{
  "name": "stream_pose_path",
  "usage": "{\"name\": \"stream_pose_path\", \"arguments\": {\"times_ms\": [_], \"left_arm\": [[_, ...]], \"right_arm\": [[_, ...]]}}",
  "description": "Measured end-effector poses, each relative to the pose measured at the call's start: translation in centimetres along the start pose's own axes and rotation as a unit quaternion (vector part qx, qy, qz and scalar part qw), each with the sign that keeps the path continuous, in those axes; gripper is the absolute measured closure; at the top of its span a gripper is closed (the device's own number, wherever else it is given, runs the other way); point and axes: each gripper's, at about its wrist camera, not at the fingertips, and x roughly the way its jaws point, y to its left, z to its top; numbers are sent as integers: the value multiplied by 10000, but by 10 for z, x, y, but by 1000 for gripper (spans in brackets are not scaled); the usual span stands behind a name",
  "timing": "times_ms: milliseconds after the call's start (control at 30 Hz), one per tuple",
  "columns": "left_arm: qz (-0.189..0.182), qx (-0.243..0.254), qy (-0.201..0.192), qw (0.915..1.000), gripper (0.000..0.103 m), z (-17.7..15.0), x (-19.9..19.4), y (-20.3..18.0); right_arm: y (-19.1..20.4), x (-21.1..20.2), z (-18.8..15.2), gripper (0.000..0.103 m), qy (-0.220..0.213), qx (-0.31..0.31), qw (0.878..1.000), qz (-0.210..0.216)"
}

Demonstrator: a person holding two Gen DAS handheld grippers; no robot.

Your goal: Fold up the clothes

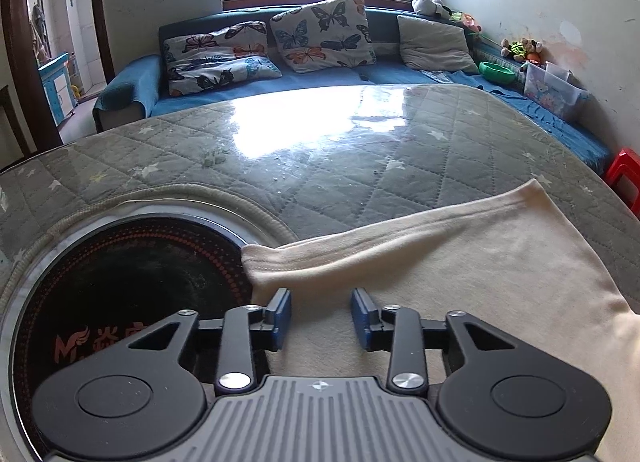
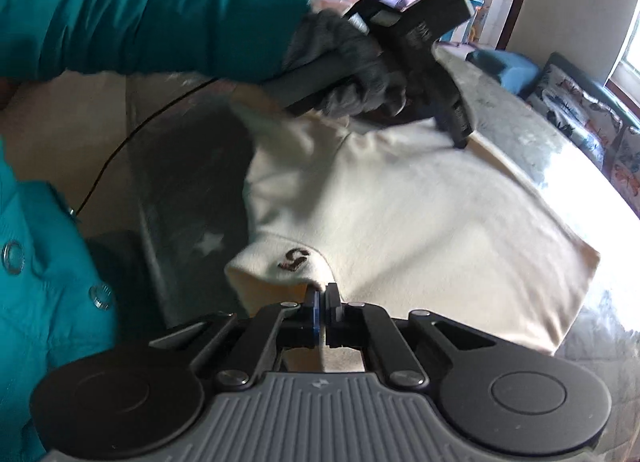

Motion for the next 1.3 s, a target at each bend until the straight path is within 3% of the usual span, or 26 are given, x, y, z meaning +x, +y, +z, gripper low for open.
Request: {"name": "stream_pose_path", "arguments": {"times_ms": [333, 533, 700, 833, 967, 1000, 1100, 1300], "left_arm": [[-560, 173, -401, 9975, 64, -31, -67, -22], [-986, 623, -533, 9917, 64, -66, -99, -51], [-1355, 1129, -586, 9826, 64, -102, -121, -81], [-1362, 1283, -437, 9814, 64, -123, -122, -88], [-1288, 1340, -395, 9818, 64, -134, -121, -88], [-1284, 1332, -395, 9819, 64, -135, -121, -88], [-1265, 1303, -407, 9825, 64, -136, -122, -87], [-1240, 1205, -448, 9839, 61, -139, -122, -87]], "right_arm": [[-8, -9, -9, 89, -141, 585, 9981, 122], [-30, -22, -16, 82, -455, 1309, 9895, -414], [-48, -13, -34, 82, -372, 1909, 9770, -878], [-54, -11, -55, 82, -258, 2293, 9676, -1026], [-60, -28, -66, 75, -558, 2547, 9586, -1141], [-63, -34, -70, 70, -668, 2673, 9535, -1219], [-77, -43, -88, 68, -751, 3012, 9356, -1680], [-117, -57, -143, 61, -745, 4070, 8731, -2579]]}}
